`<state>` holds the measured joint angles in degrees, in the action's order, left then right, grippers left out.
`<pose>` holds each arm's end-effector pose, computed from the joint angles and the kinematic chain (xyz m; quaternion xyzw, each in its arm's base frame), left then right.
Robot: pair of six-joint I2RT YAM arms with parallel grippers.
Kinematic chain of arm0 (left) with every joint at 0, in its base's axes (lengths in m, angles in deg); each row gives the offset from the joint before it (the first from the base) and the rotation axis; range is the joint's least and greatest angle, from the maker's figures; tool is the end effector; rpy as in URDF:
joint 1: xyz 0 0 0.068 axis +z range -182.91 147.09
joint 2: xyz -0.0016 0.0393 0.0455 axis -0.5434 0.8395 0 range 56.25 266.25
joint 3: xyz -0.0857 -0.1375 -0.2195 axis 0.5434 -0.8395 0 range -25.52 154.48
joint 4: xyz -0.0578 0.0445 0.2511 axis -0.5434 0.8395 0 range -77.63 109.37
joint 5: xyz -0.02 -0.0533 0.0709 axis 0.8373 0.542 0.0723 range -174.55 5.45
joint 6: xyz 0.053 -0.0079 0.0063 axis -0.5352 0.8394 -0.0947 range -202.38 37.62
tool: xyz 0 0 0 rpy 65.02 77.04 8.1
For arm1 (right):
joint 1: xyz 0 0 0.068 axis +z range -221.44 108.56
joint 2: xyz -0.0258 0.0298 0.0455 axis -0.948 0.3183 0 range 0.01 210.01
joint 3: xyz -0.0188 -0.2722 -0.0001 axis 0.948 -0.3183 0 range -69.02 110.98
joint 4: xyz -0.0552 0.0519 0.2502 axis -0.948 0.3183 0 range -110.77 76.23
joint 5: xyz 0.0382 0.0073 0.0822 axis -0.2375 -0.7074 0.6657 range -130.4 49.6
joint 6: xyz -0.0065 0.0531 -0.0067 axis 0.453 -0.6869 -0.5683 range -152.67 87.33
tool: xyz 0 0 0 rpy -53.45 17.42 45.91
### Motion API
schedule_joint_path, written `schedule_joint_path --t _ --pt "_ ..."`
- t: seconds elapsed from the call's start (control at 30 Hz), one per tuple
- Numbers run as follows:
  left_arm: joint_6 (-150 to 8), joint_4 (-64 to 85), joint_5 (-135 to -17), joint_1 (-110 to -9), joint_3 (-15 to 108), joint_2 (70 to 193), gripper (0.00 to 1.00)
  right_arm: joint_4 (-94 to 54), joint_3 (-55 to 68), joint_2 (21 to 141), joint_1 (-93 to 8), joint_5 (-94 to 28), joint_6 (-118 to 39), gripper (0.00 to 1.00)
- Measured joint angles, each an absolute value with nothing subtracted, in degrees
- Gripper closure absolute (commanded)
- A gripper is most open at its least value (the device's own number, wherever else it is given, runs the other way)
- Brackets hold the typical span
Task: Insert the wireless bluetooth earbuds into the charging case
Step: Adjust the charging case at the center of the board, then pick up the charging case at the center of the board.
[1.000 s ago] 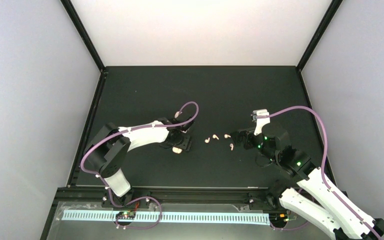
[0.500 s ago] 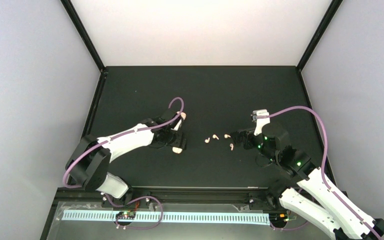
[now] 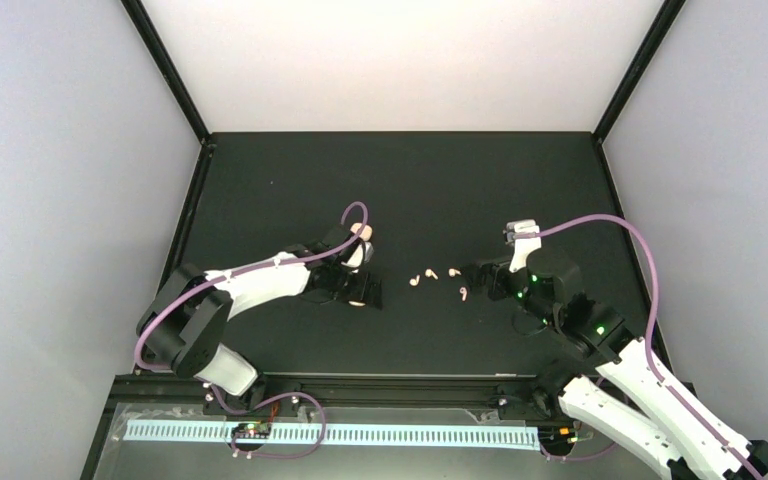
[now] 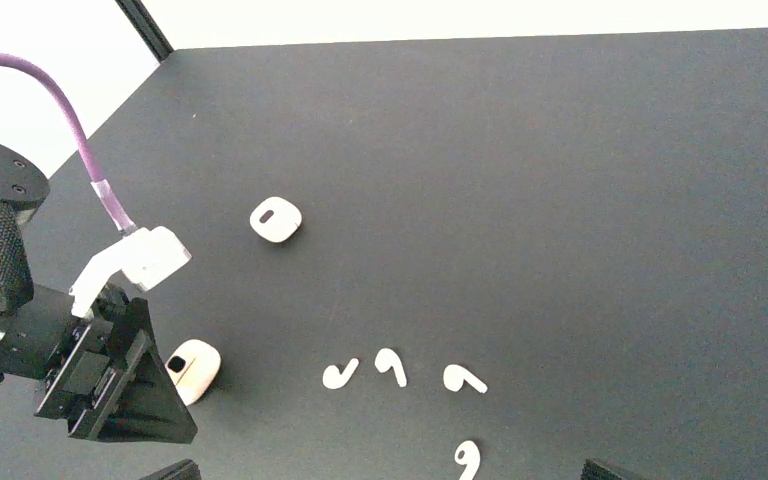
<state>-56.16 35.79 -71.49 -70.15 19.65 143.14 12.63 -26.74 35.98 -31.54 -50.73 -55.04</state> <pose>0.2134 -0.1724 0.1602 0.1175 0.9634 -0.2070 0.1235 0.1117 0.0851 0.3054 -0.0831 0.8468 0.2030 0.4845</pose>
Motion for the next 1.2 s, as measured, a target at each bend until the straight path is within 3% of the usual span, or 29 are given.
schedule_joint_path --t 0.6,0.77,0.87,1.2 --pt "-54.96 34.02 -67.84 -74.02 20.54 144.81 0.14 12.66 -27.5 36.05 -31.54 -50.7 -55.04 0.0" --pt "-55.22 35.93 -70.72 -74.21 21.31 144.02 0.08 12.63 -27.5 36.02 -31.54 -50.7 -55.04 0.0" --pt "-57.96 43.75 -78.66 -74.19 21.94 138.27 0.01 12.63 -27.53 36.02 -31.54 -50.68 -55.04 0.0" --pt "-63.57 51.55 -85.5 -74.17 29.92 140.85 0.01 12.61 -27.59 36.46 -31.54 -50.29 -55.04 0.0"
